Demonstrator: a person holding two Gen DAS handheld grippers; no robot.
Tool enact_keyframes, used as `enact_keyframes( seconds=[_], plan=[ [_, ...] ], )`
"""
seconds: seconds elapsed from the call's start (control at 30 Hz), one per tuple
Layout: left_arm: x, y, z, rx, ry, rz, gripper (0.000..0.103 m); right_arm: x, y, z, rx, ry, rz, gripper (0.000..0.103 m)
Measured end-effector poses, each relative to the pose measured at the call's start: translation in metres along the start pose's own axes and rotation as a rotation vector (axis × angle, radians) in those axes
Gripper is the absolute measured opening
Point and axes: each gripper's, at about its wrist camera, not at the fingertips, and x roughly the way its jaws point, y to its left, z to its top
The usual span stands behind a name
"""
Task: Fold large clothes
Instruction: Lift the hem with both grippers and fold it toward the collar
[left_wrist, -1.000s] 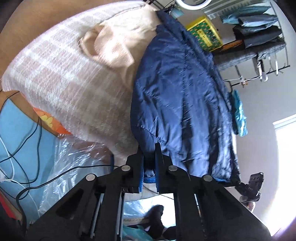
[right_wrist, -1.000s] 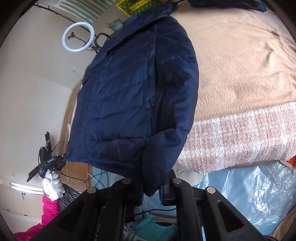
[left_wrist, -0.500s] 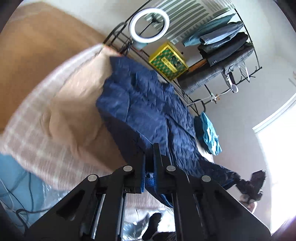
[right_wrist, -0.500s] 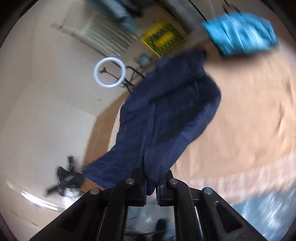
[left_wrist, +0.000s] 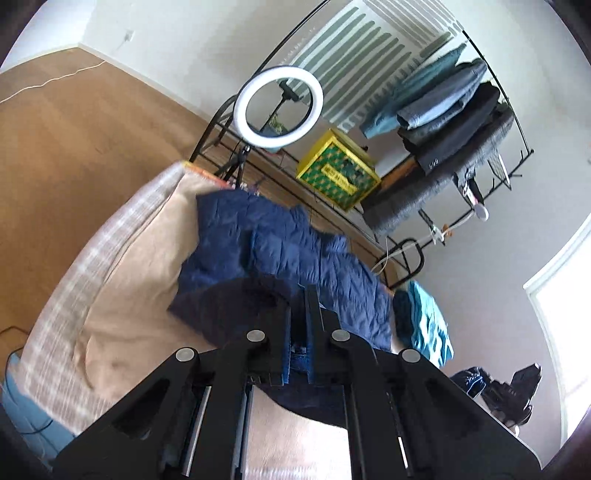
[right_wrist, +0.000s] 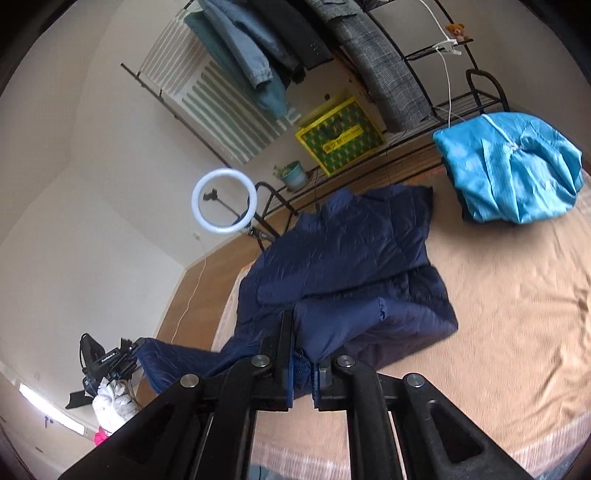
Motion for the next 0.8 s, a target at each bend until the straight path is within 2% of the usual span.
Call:
enact_keyframes(
  seconds=[0.17,0.4,0.6,0.8],
  plan=[
    [0.040,-0.004,0.033,-0.006,-0.014,-0.001,0.004,0.017,-0.003,0.031,-0.016,-0.029,-0.065,0.004],
    [0.115,-0.016,0.087,0.049,-0.028,0.038,0.004,0.062,-0.003,0.092,-0.039,-0.066,-0.151,0.004],
    [0.194,-0.024,0.134,0.070,-0.061,0.091,0.004,0.125,-0.011,0.150,-0.070,-0.111,-0.234,0.004],
    [0.287,-0.018,0.149,0.122,-0.057,0.187,0.004,0.205,-0.045,0.196,-0.058,-0.107,-0.311,0.004]
  ],
)
